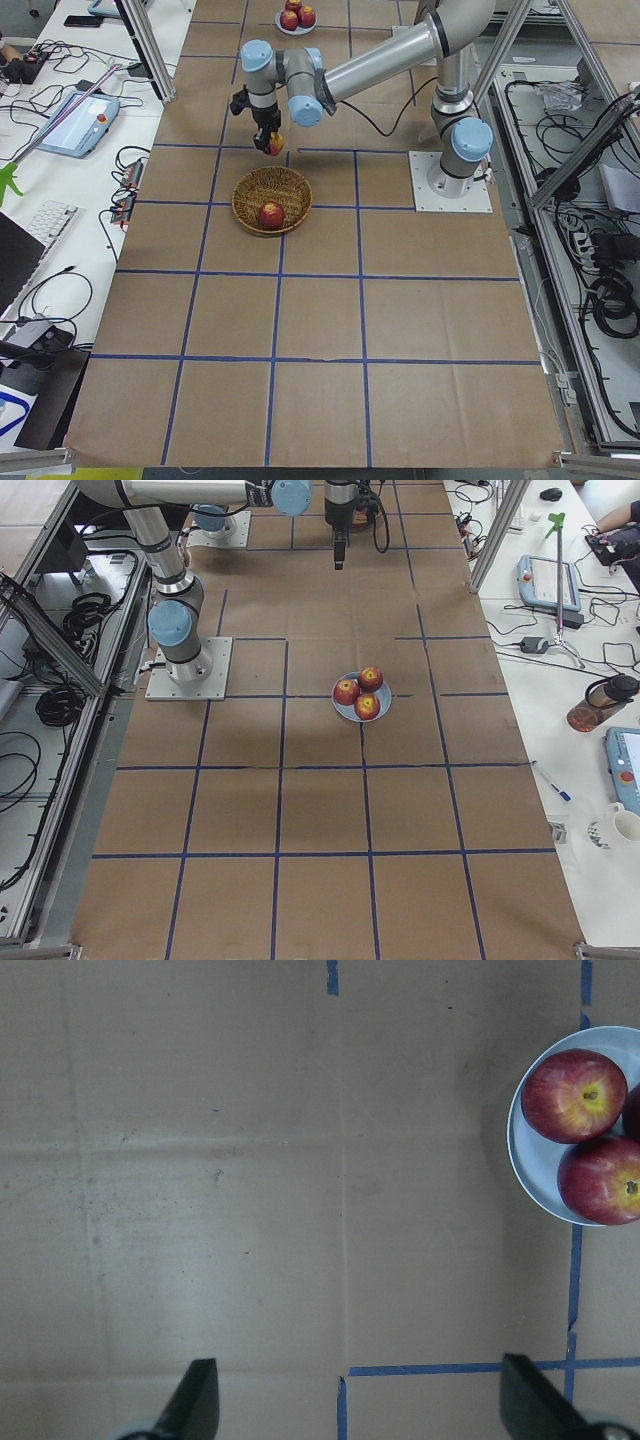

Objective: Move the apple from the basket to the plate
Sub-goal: 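Carry the apple with the left gripper toward the table center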

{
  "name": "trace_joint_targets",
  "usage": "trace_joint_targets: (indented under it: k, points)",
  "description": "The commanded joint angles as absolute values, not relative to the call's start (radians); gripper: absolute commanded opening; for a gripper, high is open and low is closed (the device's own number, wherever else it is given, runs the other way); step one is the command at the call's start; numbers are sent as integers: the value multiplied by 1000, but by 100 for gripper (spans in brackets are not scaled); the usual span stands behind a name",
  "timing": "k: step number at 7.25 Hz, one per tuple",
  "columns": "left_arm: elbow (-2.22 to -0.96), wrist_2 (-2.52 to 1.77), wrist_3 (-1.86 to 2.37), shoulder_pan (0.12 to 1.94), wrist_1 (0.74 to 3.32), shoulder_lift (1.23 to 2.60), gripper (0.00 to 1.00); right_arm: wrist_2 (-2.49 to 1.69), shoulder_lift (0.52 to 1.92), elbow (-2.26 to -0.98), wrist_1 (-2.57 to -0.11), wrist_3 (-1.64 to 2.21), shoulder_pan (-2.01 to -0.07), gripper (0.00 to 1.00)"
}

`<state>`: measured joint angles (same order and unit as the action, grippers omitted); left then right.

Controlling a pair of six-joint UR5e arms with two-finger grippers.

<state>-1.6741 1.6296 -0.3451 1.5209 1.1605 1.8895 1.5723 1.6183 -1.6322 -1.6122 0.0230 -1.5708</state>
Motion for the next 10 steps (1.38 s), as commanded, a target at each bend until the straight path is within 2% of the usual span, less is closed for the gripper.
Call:
trace_joint_targets:
  k: [1,3,4,8,10]
  points:
    - [-1606,1620,-53,1737,1201,1910,43,1572,1618,-1632,-1612,23,-1571,100]
    - [-1576,1624,134,1888,1171,1989,42,1572,1618,-1632,-1612,23,-1571,100]
    - [-1565,1623,191,1946,1075,2038,42,1572,1618,-1632,-1612,23,-1571,100]
    - [-1575,1628,196,1973,962,2149,44,1572,1618,-1632,-1612,23,-1571,100]
    - [-1592,1624,193,1974,942,2155,46,1572,1618,-1632,-1612,23,-1566,100]
